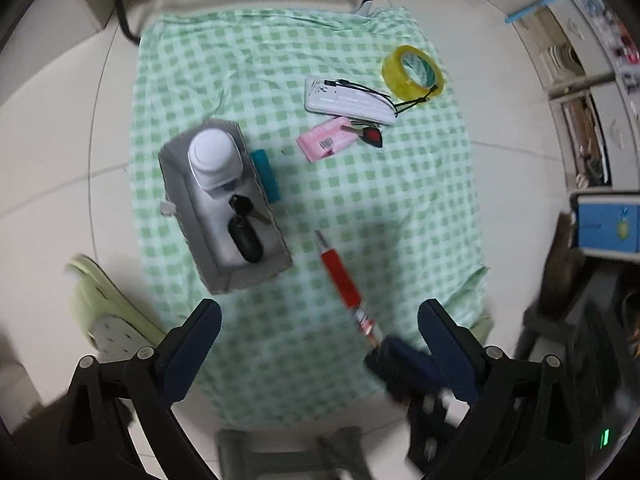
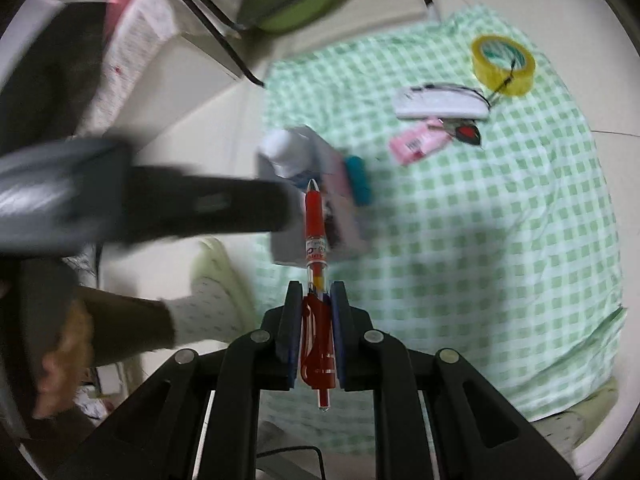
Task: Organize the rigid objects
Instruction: 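Pass the red pen from the right gripper into the left gripper, then lower the red pen into the grey box with the left gripper and open, then grasp the teal stick beside the box with the right gripper, then pass the teal stick from the right gripper into the left gripper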
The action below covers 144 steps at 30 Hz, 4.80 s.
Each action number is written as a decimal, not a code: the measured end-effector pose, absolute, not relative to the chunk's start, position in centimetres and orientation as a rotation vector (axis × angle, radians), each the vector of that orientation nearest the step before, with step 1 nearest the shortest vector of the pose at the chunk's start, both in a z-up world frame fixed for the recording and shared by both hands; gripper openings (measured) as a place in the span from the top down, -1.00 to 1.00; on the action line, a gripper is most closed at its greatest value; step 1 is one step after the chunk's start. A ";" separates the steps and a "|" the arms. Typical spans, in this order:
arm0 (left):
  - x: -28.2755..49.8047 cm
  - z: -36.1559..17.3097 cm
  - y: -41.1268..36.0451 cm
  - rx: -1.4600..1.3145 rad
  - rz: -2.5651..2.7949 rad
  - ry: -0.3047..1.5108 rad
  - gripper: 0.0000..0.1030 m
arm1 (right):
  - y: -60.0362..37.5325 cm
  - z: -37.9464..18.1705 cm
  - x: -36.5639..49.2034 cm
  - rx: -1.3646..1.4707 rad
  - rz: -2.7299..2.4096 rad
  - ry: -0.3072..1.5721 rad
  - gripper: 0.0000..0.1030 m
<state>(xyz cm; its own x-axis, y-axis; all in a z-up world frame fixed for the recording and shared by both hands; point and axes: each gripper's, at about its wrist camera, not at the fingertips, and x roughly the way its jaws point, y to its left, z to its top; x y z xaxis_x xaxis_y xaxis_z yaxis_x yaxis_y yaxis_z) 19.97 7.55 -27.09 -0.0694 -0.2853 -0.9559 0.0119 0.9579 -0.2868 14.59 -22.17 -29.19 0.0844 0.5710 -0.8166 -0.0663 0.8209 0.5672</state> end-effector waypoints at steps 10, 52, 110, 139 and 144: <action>20.2 -26.8 9.7 -0.216 -0.207 1.586 0.84 | -18.3 -26.2 12.9 0.278 0.505 1.418 0.69; 23.4 -31.2 11.2 -0.255 -0.035 1.532 -0.53 | -21.0 -34.1 12.6 0.058 0.278 1.465 -0.89; 24.7 -22.2 16.1 -0.139 0.008 1.531 -1.00 | -12.2 -50.0 29.4 0.145 0.696 1.712 0.53; 24.7 -26.5 13.1 -0.095 -0.051 1.667 -1.00 | -19.1 -49.2 22.7 0.008 0.587 1.848 0.52; 25.5 -26.3 12.4 -0.129 -0.094 1.644 -1.00 | -19.9 -43.9 23.4 -0.060 0.657 1.765 0.53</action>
